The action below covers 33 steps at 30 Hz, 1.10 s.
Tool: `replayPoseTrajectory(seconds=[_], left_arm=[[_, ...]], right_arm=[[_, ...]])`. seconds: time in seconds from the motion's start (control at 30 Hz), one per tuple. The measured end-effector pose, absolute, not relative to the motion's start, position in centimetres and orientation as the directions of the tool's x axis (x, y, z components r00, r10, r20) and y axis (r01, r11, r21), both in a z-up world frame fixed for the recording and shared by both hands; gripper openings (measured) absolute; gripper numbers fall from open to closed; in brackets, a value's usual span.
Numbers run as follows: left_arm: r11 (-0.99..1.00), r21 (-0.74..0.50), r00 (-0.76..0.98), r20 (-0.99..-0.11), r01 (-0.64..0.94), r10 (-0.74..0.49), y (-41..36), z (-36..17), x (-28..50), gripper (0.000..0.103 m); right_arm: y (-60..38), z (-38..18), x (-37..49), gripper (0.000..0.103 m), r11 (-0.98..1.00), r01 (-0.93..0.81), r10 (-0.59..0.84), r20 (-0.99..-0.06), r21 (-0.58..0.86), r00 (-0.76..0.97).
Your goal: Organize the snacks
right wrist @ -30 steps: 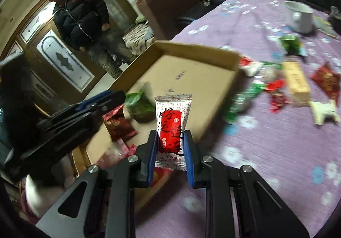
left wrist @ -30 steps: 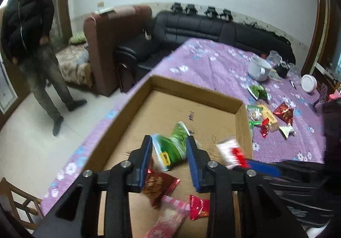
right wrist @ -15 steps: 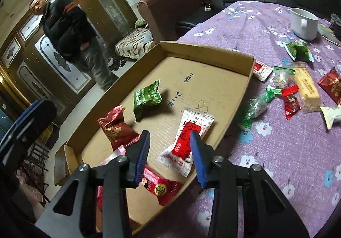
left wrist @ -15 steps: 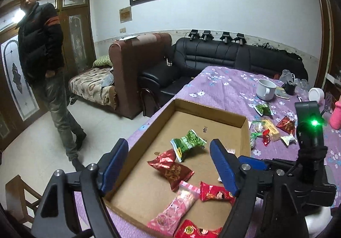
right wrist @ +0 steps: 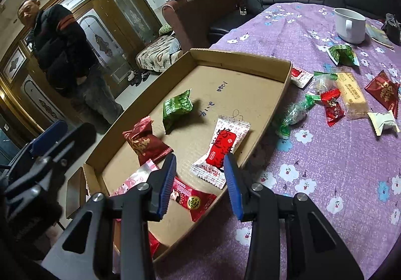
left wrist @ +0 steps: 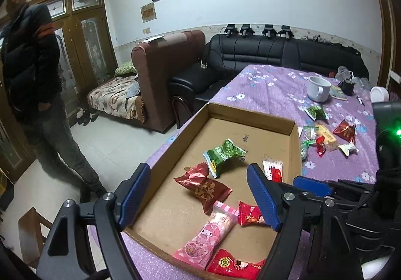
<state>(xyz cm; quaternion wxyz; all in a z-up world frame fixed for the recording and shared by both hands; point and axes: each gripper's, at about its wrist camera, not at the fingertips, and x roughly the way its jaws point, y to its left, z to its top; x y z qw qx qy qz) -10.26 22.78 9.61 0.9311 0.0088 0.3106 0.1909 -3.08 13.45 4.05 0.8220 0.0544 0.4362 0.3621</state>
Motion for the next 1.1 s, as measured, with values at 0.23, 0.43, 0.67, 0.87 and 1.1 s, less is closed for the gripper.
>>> replayPoseTrajectory(seconds=[0.23, 0.43, 0.67, 0.87, 1.1], left_arm=[[0.928, 0.143, 0.722, -0.592, -0.345, 0.36, 22.6, 9.2, -10.2, 0.079], [0.939, 0.122, 0.729, -0.601, -0.322, 0.328, 22.4, 9.2, -10.3, 0.079], [0.966, 0.065, 0.772, -0.589, -0.251, 0.24, 21.7, 9.2, -10.5, 0.079], [0.97, 0.103, 0.754, -0.613, -0.218, 0.235, 19.9, 8.3, -9.6, 0.079], [0.971, 0.139, 0.742, -0.627, -0.193, 0.237, 18.4, 7.9, -9.4, 0.079]], right_arm=[[13.0, 4.4, -3.3, 0.042, 0.733, -0.548, 0.643, -0.673, 0.403, 0.364], [11.0, 5.0, -3.1, 0.042, 0.754, -0.533, 0.623, -0.675, 0.383, 0.396], [0.1, 5.8, 0.7, 0.042, 0.877, -0.327, 0.48, -0.684, 0.353, 0.549], [-4.3, 5.1, 1.8, 0.042, 0.895, -0.238, 0.444, -0.689, 0.378, 0.573], [-4.5, 3.9, 1.7, 0.043, 0.882, -0.231, 0.466, -0.69, 0.41, 0.553]])
